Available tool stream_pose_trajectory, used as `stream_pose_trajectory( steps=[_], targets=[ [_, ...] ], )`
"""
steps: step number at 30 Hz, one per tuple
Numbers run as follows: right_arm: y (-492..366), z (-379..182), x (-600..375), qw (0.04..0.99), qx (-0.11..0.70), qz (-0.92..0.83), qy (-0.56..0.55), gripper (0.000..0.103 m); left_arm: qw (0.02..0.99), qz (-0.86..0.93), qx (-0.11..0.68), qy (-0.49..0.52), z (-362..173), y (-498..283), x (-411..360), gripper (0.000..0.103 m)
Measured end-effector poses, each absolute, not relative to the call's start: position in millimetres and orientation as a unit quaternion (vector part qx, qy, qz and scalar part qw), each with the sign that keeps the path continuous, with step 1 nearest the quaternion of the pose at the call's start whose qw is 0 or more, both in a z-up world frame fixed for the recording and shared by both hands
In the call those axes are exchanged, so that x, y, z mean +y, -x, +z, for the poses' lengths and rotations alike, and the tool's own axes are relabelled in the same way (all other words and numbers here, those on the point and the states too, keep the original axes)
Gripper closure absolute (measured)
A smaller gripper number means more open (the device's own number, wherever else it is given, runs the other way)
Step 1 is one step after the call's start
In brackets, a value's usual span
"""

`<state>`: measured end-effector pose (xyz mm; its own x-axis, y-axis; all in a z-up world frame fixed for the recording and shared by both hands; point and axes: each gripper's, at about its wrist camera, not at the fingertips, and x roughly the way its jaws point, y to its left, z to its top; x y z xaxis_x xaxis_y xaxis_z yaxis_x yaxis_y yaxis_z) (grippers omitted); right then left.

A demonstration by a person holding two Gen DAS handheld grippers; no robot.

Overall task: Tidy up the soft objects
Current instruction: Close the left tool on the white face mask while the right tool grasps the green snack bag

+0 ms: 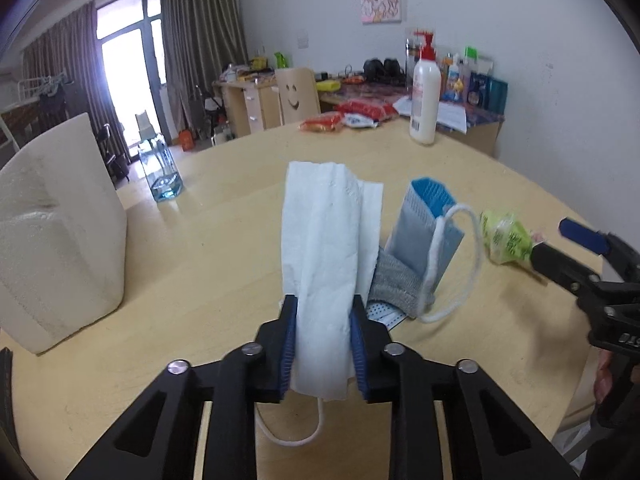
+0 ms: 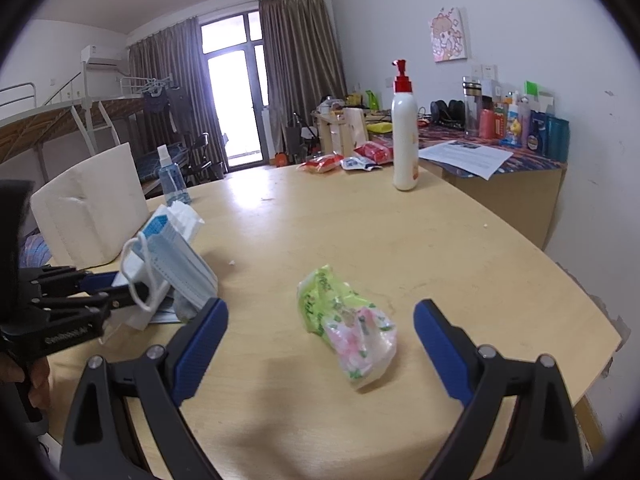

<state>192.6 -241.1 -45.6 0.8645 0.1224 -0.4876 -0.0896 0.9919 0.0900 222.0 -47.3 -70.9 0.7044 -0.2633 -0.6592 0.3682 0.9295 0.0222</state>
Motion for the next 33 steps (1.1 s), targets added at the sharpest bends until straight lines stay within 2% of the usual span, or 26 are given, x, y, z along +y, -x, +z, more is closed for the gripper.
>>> stream_pose_trajectory(
  steps=[4,21,23,25,27,29,33],
  targets=[
    [-198,-48,-243,0.963,0.264,0.049,-0.032,0.007,0.917,-0.176,0.349,-0.08,-73,-224,-48,0.088],
    [-216,-60,-246,0.953,0.301,0.026,0.006,0.008,0.92,-0.187,0.339,-0.065,-69,-220,-40,0.089],
    [-218,-63,-246,0.951,0.306,0.028,0.01,0.018,0.92,-0.187,0.338,-0.065,-69,-219,-40,0.089],
    [-219,-66,-247,0.949,0.314,0.023,0.017,0.036,0.92,-0.188,0.338,-0.065,-69,-219,-40,0.089],
    [-220,-69,-246,0.947,0.321,0.022,0.02,0.043,0.92,-0.187,0.339,-0.065,-69,-220,-40,0.089],
    [-219,-69,-246,0.947,0.32,0.019,0.025,0.043,0.919,-0.188,0.34,-0.064,-69,-220,-41,0.089],
    [-218,-71,-245,0.945,0.325,0.027,0.033,0.062,0.92,-0.189,0.337,-0.062,-68,-220,-40,0.089]
  ],
)
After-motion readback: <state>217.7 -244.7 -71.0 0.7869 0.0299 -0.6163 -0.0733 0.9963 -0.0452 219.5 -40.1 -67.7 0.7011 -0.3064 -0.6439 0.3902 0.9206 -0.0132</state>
